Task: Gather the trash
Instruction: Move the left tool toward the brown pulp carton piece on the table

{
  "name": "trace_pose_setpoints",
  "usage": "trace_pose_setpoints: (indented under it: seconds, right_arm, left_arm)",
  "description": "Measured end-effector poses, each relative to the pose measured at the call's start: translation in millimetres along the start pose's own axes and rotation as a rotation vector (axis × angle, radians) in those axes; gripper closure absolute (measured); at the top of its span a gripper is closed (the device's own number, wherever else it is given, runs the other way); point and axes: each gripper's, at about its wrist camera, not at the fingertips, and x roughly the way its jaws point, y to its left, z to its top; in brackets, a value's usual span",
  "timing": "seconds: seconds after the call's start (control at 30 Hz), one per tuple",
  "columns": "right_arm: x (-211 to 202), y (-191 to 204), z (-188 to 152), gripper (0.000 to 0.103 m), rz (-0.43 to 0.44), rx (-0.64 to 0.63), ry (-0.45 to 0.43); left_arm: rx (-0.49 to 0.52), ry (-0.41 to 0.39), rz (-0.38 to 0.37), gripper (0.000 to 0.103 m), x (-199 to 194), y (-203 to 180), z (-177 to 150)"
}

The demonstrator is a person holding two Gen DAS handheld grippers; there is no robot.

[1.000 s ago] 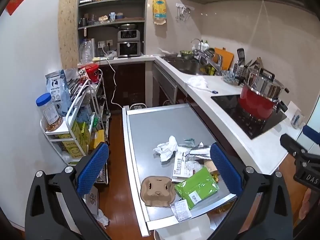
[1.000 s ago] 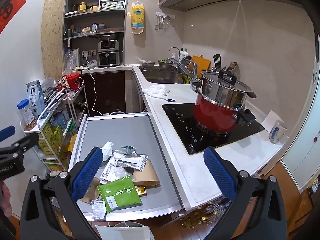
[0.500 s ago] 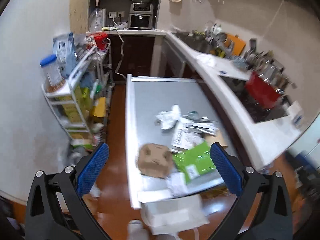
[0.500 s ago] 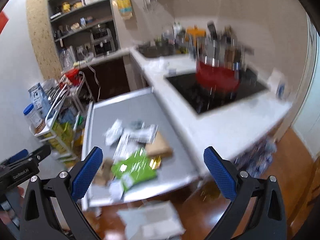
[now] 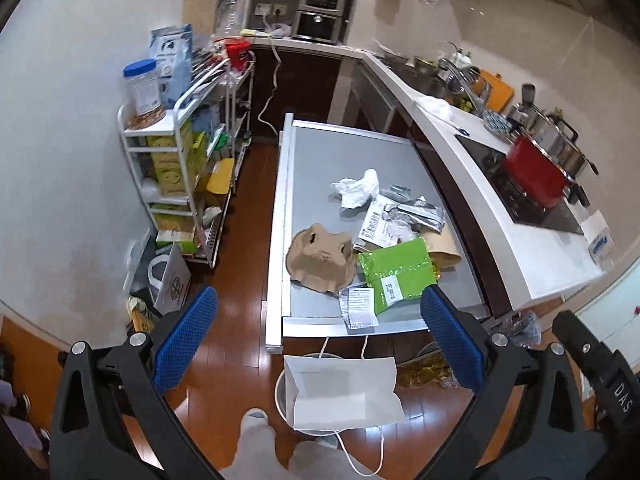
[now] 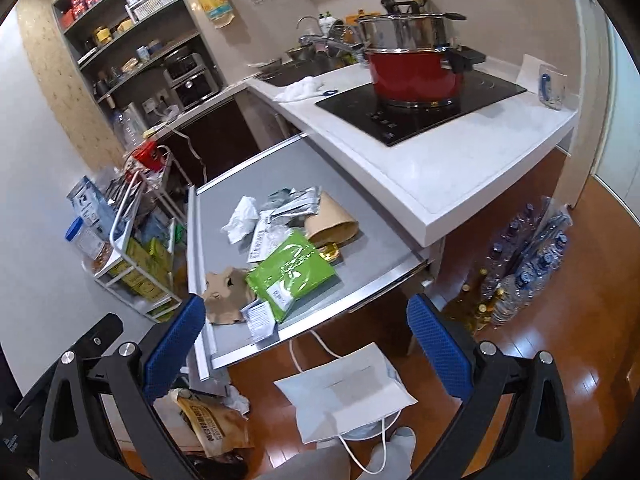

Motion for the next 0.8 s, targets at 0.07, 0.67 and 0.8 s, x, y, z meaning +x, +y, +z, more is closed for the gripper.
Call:
trace_pose_setpoints:
  seconds: [0.07, 0.67, 0.8]
  right_arm:
    - [0.7, 2.8, 1.1, 0.004, 0.014, -0.012, -0.002]
    - [16.3, 39.2, 88.6, 0.004, -0.007, -0.29, -0.181]
    - [28.8, 45.0, 89.2, 0.004, -0.004, -0.312, -0.142]
  left_arm:
    - [-0.035, -0.008, -0.03, 0.002, -1.5, 8.6, 0.1]
    - [0.216, -0.125, -0.054, 0.002, 33.0, 9.3, 73.1]
    - [0.241, -0.097, -0.07, 0.002, 45.8, 9.5, 70.2]
